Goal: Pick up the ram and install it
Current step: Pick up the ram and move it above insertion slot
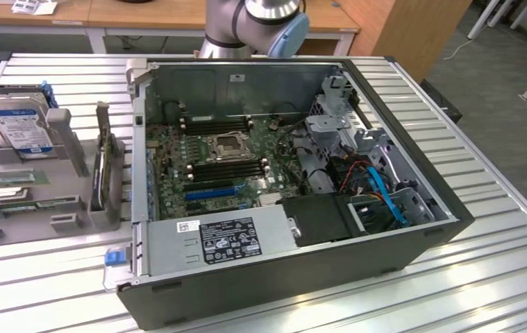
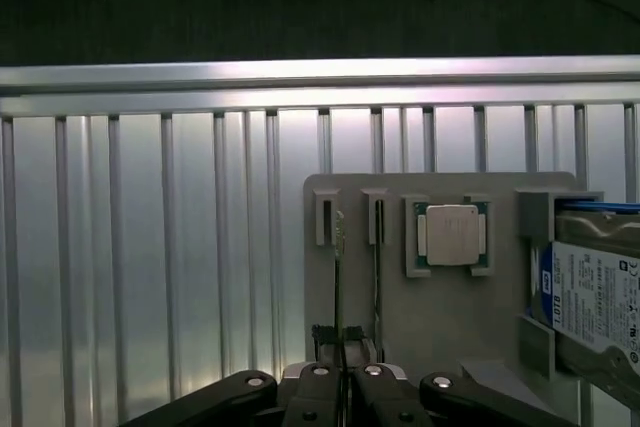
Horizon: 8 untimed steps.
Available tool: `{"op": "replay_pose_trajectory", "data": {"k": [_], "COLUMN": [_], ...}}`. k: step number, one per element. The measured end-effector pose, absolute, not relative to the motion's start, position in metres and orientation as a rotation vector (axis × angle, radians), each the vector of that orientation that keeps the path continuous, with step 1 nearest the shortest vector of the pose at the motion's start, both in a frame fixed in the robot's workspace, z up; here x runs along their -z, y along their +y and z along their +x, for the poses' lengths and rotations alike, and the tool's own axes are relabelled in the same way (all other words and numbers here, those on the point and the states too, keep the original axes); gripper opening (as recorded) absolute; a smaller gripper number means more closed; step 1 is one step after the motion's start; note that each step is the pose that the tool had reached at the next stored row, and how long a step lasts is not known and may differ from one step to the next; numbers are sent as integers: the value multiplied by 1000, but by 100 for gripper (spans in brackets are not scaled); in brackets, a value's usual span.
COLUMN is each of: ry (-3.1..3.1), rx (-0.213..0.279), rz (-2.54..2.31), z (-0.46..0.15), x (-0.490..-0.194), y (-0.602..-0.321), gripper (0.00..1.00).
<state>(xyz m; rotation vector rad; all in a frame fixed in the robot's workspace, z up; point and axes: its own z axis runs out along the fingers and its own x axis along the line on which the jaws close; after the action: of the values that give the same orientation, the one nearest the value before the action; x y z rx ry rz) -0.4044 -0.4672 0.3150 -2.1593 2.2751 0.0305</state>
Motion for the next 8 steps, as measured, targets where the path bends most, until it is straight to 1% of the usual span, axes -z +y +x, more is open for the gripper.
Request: {"op": "replay_pose_trajectory", "data": {"k": [8], "ry": [2277], "rx": [-27], "rz": [-2161], "z": [-404], "x": [-349], "y": [-467], "gripper": [12]}}
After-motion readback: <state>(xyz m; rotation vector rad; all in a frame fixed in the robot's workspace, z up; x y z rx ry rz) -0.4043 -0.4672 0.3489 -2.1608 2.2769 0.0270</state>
